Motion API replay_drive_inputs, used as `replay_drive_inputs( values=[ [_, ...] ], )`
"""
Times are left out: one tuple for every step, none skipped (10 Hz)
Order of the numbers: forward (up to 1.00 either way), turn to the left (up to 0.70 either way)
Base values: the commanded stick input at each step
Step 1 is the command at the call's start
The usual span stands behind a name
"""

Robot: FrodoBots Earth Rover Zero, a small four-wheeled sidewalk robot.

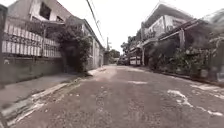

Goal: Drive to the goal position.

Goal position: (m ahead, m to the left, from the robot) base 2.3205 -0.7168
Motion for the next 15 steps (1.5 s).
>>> replay_drive_inputs(
  values=[
    [0.7,-0.34],
    [0.7,-0.34],
    [0.7,-0.33],
    [0.7,-0.3],
    [0.7,-0.16],
    [0.7,0.0],
    [0.7,0.0],
    [0.7,0.0],
    [0.7,0.0],
    [0.7,0.0],
    [0.7,0.0],
    [0.7,0.0],
    [0.7,0.01],
    [0.7,0.02],
    [0.7,0.02]
  ],
)
